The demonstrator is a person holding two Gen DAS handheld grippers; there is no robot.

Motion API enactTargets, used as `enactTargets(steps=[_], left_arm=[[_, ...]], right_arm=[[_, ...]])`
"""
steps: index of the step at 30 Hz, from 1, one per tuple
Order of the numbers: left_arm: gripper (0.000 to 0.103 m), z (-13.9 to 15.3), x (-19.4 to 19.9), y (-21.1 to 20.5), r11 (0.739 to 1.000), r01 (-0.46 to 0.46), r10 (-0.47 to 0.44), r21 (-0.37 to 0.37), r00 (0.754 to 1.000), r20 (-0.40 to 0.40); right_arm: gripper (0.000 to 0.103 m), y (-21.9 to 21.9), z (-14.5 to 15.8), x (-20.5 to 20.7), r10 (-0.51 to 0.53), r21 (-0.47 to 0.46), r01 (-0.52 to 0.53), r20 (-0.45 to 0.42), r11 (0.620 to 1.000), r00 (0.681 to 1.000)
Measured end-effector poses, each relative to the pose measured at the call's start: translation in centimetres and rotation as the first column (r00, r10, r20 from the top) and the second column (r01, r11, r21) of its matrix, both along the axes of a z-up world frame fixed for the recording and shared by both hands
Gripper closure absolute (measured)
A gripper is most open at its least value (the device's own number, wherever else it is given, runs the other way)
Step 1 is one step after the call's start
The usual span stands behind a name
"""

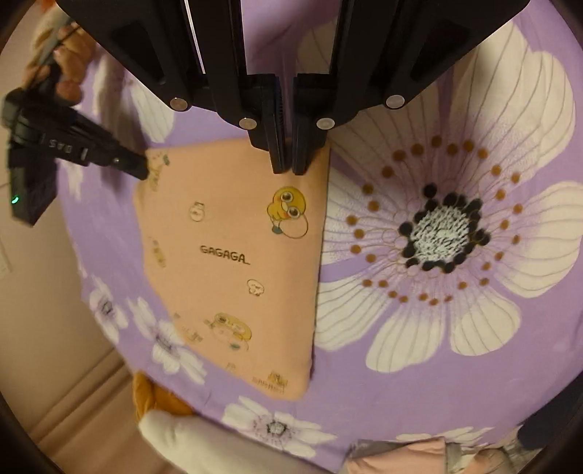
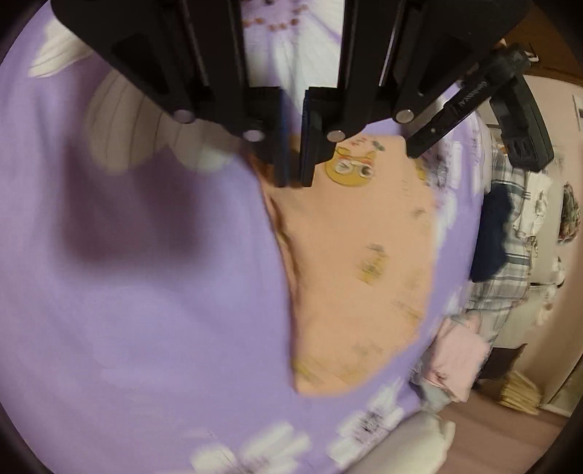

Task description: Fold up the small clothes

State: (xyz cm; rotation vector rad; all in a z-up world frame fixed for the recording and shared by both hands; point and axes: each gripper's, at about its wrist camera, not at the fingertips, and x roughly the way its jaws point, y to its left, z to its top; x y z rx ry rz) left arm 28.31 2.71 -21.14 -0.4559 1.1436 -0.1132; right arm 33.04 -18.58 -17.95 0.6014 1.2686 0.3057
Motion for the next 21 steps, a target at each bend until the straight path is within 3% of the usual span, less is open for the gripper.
enactTargets(steps=[2,3,5,7,10,13,14,16,19,21], left_arm=[[0.096,1.6,-0.5,0.3,1.0,-0.008,0.006,-0.03,0.999,-0.042],[0.096,3.9,-1.3,0.2,1.0,-0.005,0.005,0.007,1.0,0.026],[0.096,8.6,-3.1,-0.5,0.994,0.005,-0.024,0.114,0.985,0.169],[0.096,13.4,-5.2,-1.3,0.982,-0.002,-0.046,0.186,0.966,0.256],[0.096,19.6,-8.9,-2.8,0.975,0.031,-0.117,0.219,0.912,0.392],[0.096,24.4,-12.1,-4.5,0.947,-0.009,-0.164,0.321,0.846,0.508],[0.096,25.7,-12.9,-4.8,0.939,-0.04,-0.163,0.341,0.823,0.545],[0.096,26.9,-13.8,-5.2,0.933,-0.075,-0.153,0.351,0.802,0.578],[0.096,27.5,-14.3,-5.8,0.936,-0.037,-0.186,0.351,0.794,0.579],[0.092,27.3,-14.0,-6.0,0.939,-0.015,-0.192,0.345,0.807,0.559]], right_arm=[[0.097,-0.8,0.8,-0.4,-0.023,0.032,0.025,-0.048,0.999,0.999],[0.092,-1.0,2.3,-0.9,-0.013,0.026,0.014,-0.037,1.0,0.999],[0.091,-0.7,5.8,-1.7,0.007,-0.063,-0.003,0.056,0.998,0.998],[0.091,-0.4,10.4,-2.8,0.02,-0.132,-0.001,0.143,0.991,0.99],[0.091,-0.8,17.0,-4.2,0.034,-0.05,-0.023,0.221,0.998,0.975],[0.089,-0.6,22.5,-7.1,0.054,-0.094,-0.022,0.353,0.995,0.934],[0.087,-0.6,24.3,-8.2,0.054,-0.115,-0.01,0.395,0.993,0.917],[0.081,-0.8,26.6,-10.1,0.066,-0.131,-0.006,0.457,0.991,0.887],[0.076,-1.0,28.2,-11.5,0.064,-0.16,0.018,0.492,0.987,0.868],[0.075,-1.0,28.4,-12.0,0.08,-0.192,0.02,0.497,0.981,0.864]])
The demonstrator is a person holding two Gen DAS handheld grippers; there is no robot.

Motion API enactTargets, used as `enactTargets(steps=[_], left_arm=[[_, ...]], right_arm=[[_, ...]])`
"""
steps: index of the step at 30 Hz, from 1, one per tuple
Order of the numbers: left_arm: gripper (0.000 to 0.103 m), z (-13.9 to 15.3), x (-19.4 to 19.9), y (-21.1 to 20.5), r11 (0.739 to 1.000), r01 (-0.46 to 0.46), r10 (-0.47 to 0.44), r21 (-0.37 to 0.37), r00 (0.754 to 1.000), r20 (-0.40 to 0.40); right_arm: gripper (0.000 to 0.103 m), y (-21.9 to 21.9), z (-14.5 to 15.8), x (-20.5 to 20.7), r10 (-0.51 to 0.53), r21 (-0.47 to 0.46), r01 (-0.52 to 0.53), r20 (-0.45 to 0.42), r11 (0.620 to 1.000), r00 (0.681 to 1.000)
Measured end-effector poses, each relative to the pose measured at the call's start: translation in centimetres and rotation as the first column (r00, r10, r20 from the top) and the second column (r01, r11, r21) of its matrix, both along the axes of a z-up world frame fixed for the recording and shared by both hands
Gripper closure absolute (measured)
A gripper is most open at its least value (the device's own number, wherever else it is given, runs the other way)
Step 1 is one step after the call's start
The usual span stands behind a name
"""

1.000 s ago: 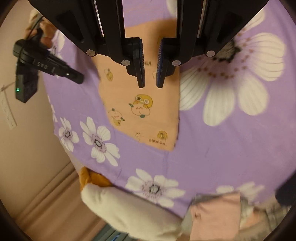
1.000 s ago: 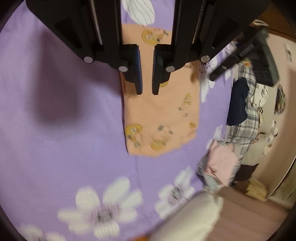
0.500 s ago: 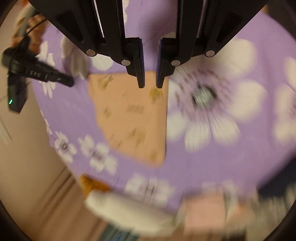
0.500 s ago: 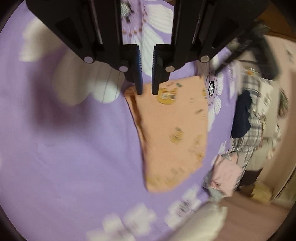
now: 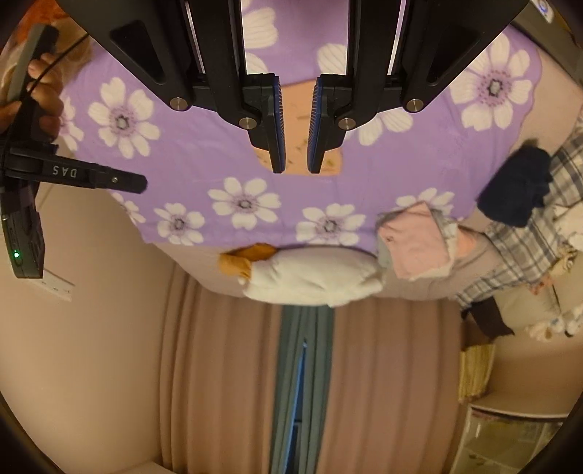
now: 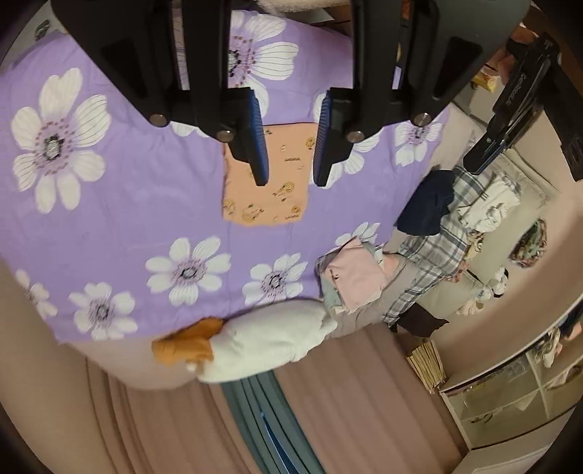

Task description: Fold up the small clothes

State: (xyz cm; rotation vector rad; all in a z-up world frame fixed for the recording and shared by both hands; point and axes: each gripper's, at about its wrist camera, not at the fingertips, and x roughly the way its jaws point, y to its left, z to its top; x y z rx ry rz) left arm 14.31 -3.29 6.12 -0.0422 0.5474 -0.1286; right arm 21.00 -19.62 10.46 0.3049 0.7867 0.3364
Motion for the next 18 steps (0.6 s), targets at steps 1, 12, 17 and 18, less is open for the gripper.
enactTargets(steps=[1,12,17,18], left_arm=[[0.09,-0.1,0.2,-0.2,1.0,0.002,-0.002,0.004,1.0,-0.014],[0.0,-0.4,-0.4,0.2,0.997,0.029,-0.033,-0.073,0.998,-0.056],[0.0,-0.1,-0.8,0.2,0.995,0.054,-0.061,-0.089,0.995,-0.084],[0.0,0.1,-0.9,0.1,0.995,0.054,-0.06,-0.08,0.995,-0.083]], right_arm=[[0.075,0.1,-0.2,-0.1,0.006,-0.007,-0.006,-0.003,1.0,1.0],[0.005,0.3,0.8,-1.7,0.018,-0.016,-0.017,0.04,1.0,0.999],[0.0,1.2,1.6,-2.7,0.034,-0.066,-0.029,0.076,0.997,0.997],[0.0,1.4,1.6,-2.8,0.045,-0.071,-0.039,0.08,0.997,0.996]])
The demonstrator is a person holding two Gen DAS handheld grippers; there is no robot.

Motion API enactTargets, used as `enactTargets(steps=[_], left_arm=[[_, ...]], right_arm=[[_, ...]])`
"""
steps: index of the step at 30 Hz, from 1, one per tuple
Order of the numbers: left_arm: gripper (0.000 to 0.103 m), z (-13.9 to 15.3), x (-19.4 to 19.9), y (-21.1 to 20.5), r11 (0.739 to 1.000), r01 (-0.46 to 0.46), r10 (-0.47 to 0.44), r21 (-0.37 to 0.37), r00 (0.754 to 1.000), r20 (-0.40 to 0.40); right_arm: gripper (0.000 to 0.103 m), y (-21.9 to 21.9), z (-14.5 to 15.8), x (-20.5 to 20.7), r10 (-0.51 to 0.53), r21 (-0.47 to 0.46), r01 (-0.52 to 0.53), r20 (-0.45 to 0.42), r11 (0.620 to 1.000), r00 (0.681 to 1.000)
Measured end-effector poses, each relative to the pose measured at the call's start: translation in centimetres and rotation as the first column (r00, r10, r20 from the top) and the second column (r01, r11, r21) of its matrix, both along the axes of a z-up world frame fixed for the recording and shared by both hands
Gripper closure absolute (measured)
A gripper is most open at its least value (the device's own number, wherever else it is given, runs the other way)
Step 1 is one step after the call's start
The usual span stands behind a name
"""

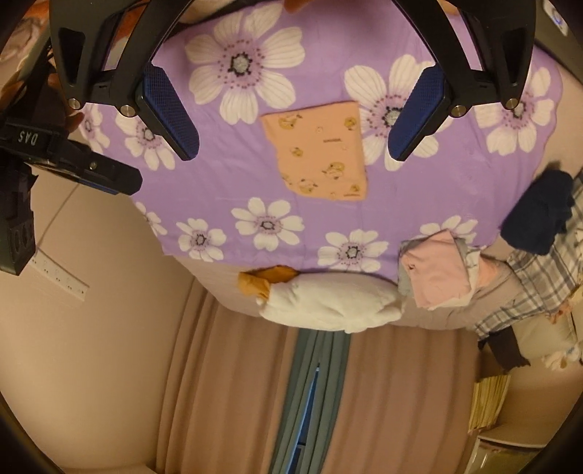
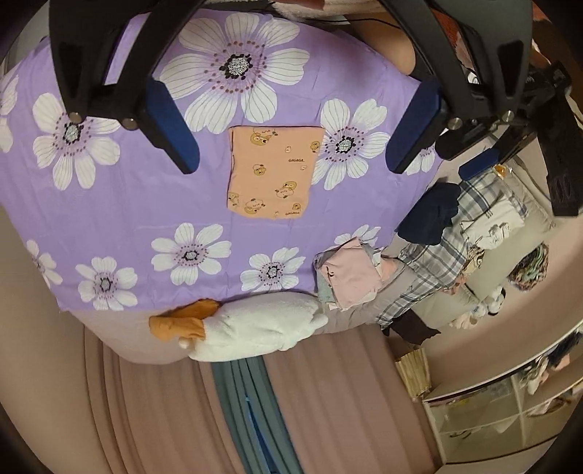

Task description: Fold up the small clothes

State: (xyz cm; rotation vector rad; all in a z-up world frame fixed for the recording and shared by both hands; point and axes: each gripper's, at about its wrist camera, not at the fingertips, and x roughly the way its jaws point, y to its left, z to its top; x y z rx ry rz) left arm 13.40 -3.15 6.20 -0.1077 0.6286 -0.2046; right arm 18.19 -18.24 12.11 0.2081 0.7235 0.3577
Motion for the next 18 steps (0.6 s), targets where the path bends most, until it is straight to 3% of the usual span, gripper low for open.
enactTargets(steps=[6,18], left_arm=[[0.0,0.6,-0.8,0.2,0.998,-0.052,0.049,0.041,0.996,0.076],[0.0,0.9,-1.2,0.3,0.996,-0.074,0.068,0.052,0.991,0.112]], right_arm=[[0.0,0.0,0.1,-0.3,0.007,-0.005,-0.007,0.0,1.0,1.0],[0.0,0.0,0.0,-0.6,-0.032,-0.019,0.032,-0.014,0.999,0.999]])
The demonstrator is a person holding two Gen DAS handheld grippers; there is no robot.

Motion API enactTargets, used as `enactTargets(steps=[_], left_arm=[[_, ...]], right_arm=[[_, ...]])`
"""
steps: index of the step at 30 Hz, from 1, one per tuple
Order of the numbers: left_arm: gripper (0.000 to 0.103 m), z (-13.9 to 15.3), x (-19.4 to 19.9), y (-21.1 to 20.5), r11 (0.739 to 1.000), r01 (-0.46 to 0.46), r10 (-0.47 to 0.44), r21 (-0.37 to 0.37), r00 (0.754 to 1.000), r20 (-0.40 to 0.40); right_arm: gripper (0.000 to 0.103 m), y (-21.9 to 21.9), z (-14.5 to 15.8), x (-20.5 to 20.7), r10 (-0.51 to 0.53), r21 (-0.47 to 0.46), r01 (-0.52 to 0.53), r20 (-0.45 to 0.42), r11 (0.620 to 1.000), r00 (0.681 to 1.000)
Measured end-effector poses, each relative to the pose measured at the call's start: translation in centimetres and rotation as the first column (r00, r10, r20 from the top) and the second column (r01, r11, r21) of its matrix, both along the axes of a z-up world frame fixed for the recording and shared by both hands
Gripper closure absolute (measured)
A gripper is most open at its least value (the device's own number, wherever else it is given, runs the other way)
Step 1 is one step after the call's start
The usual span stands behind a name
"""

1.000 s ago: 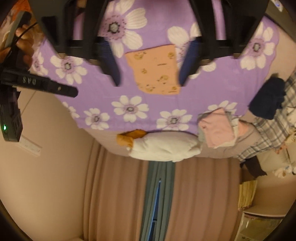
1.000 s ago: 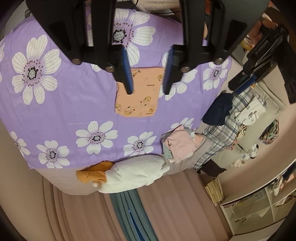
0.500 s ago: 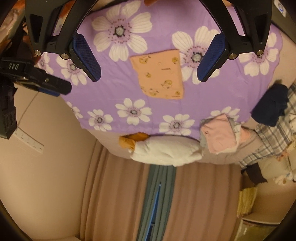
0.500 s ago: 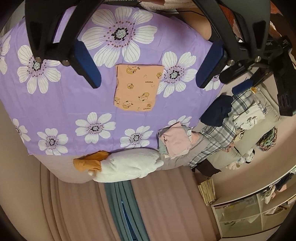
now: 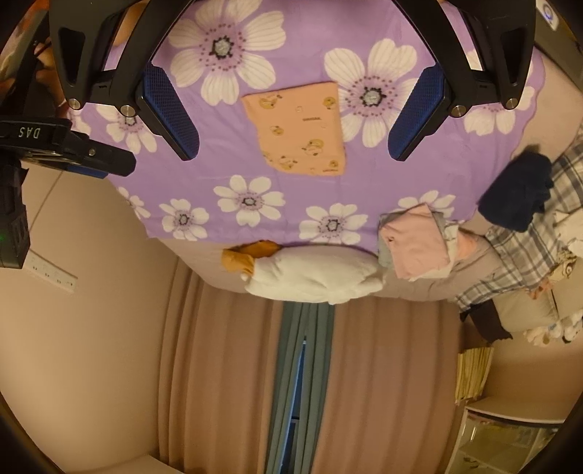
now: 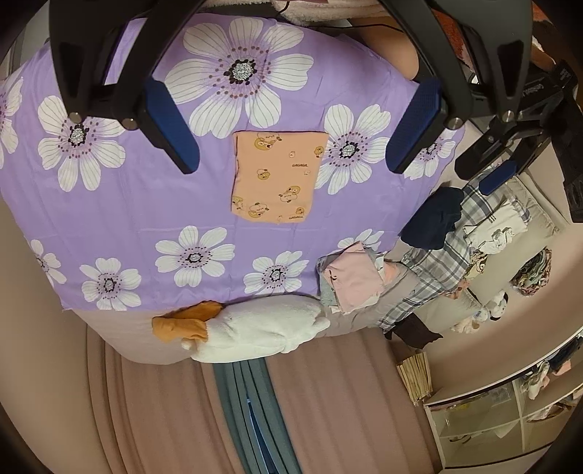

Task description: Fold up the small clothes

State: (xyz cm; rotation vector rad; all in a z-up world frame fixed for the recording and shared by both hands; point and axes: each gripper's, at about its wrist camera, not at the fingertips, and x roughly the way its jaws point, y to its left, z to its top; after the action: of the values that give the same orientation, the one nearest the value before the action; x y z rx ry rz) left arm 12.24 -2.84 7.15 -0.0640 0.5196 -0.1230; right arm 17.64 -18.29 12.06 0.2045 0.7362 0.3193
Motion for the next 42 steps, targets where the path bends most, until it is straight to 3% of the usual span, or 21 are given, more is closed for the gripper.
enactTargets(steps=[22,32,42], left_arm=[[0.0,0.3,-0.2,-0.3,1.0,-0.016,0.015,0.024,0.999,0.03],[0.0,0.1,0.2,-0.6,0.999,-0.02,0.019,0.042,1.0,0.02],[0.0,0.0,0.1,-0.7,0.999,-0.029,0.028,0.028,1.0,0.013]], right_arm=[[0.0,0.4,0.7,-0.1,0.004,-0.034,-0.002,0.067,0.999,0.998],[0.0,0.4,0.7,0.0,-0.031,-0.055,0.035,0.081,0.998,0.996],[0.0,0.3,2.1,-1.0,-0.114,-0.076,0.129,0.174,0.989,0.978]])
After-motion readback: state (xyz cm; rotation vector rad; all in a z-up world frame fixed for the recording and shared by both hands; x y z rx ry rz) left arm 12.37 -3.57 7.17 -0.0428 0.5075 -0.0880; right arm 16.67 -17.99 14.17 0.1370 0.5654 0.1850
